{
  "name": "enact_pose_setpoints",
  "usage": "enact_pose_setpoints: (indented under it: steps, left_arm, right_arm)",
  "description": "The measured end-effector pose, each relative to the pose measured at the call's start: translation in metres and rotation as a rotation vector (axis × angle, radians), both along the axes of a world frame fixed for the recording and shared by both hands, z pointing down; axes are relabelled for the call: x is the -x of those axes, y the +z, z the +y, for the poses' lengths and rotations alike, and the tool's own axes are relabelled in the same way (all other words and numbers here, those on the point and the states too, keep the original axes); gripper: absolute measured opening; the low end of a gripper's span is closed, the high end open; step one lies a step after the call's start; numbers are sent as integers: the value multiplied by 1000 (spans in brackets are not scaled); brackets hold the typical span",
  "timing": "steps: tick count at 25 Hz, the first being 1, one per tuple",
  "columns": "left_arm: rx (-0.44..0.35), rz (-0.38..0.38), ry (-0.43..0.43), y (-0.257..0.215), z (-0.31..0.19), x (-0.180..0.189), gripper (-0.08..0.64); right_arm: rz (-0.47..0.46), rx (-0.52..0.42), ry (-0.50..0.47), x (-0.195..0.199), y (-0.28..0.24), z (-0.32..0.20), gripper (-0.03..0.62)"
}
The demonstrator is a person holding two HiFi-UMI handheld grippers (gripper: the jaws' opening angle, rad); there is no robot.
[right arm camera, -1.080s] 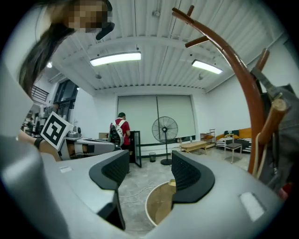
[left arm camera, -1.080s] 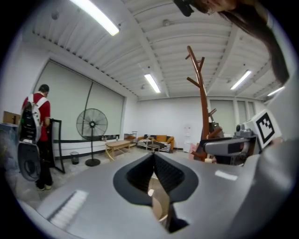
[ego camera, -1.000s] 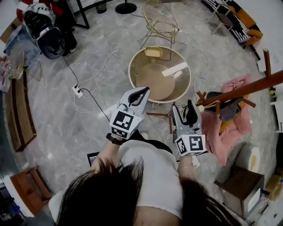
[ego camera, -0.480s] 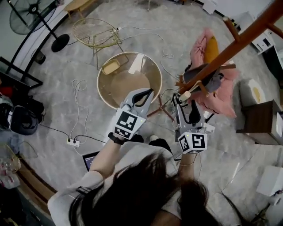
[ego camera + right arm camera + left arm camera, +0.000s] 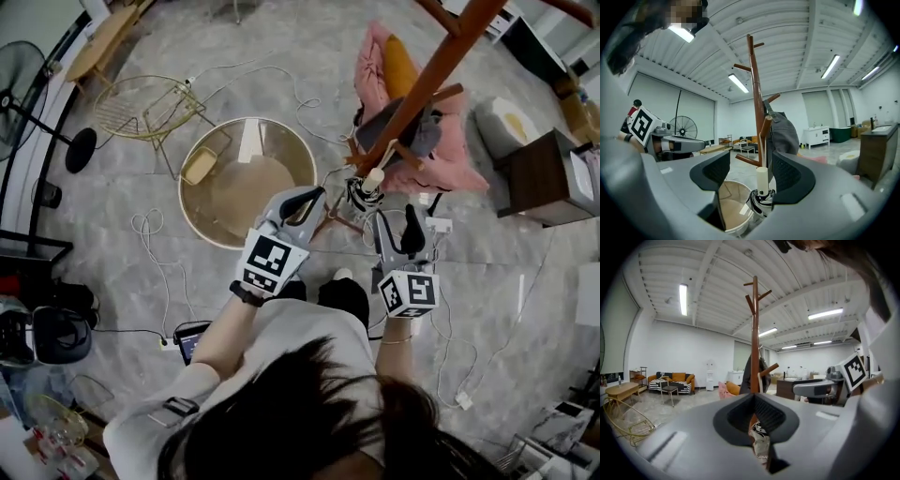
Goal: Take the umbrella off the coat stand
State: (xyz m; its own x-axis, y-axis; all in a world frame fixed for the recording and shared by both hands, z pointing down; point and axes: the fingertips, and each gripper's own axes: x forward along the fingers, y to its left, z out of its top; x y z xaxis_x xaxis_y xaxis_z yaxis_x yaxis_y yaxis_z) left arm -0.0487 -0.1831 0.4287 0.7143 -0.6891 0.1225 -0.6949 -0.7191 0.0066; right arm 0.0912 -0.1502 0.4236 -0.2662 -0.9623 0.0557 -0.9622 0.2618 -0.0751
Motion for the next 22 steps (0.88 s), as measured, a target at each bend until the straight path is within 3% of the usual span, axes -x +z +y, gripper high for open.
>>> enact_pose_setpoints:
  steps: [10,22]
  left_arm:
    - [-4,10,36,1,-6,3,58]
    - [24,2,20,19,-5,22,58]
  right_arm:
    - [35,-6,41,2,1,-4,256]
    - [97,79,24,16,44,-33,256]
